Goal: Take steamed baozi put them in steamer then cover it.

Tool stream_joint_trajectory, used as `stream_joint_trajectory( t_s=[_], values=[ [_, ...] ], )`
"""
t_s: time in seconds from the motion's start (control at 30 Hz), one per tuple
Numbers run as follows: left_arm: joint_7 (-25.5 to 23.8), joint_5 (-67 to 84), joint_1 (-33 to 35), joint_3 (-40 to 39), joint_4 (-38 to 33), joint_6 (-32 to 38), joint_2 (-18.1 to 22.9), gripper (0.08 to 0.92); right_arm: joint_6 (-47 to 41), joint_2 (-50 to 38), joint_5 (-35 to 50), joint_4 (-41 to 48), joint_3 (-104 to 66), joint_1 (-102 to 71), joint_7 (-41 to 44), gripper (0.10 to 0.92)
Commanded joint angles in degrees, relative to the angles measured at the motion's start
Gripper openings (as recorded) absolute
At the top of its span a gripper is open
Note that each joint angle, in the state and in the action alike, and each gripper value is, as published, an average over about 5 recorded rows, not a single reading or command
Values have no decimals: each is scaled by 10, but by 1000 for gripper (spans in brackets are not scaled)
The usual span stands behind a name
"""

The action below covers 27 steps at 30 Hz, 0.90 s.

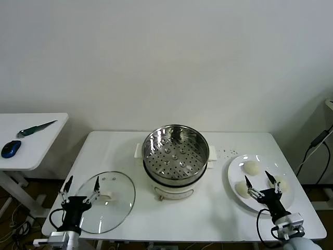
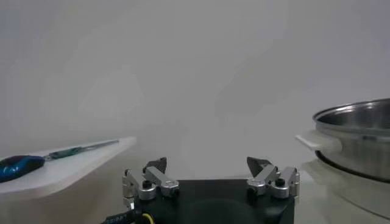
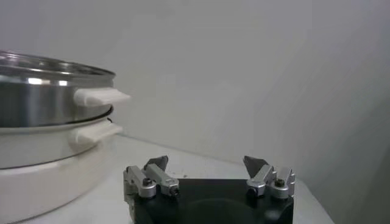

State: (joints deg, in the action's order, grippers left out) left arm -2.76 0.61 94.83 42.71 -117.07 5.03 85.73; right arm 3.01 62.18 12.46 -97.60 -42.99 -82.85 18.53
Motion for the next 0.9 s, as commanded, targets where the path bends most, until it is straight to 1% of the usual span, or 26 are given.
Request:
stream_joint_trajectory(
  t_s=[0.03, 0.07, 0.17, 0.23, 0.3, 0.4, 0.53, 0.67, 0.77, 0.9],
  values=[
    [2, -1, 1, -3, -3, 1, -7, 823, -75, -175, -45, 56, 11, 71, 201, 823],
    [2, -1, 1, -4, -3, 2, -7, 823, -79, -192, -46, 64, 19, 79, 215, 823],
    [2, 3, 2, -5, -3, 3, -9, 823, -95, -291, -63, 108, 74, 136, 305, 823],
    [3, 5, 3, -5, -2, 4, -10, 823, -99, -340, -84, 133, 124, 186, 358, 823],
    [4, 7, 4, -5, 0, 5, -11, 823, -91, -373, -120, 164, 200, 260, 399, 823],
    [5, 12, 5, -4, 2, 7, -13, 823, -66, -398, -181, 218, 334, 403, 436, 823],
    [6, 20, 5, 2, 7, 7, -17, 823, -32, -393, -230, 285, 515, 595, 463, 823],
    [7, 25, 3, 8, 13, 6, -21, 823, -9, -354, -253, 359, 684, 762, 473, 823],
    [7, 28, 2, 12, 15, 5, -22, 823, 3, -312, -263, 406, 766, 838, 482, 823],
    [7, 29, -1, 16, 18, 4, -22, 823, 15, -256, -279, 464, 818, 875, 487, 823]
  ],
)
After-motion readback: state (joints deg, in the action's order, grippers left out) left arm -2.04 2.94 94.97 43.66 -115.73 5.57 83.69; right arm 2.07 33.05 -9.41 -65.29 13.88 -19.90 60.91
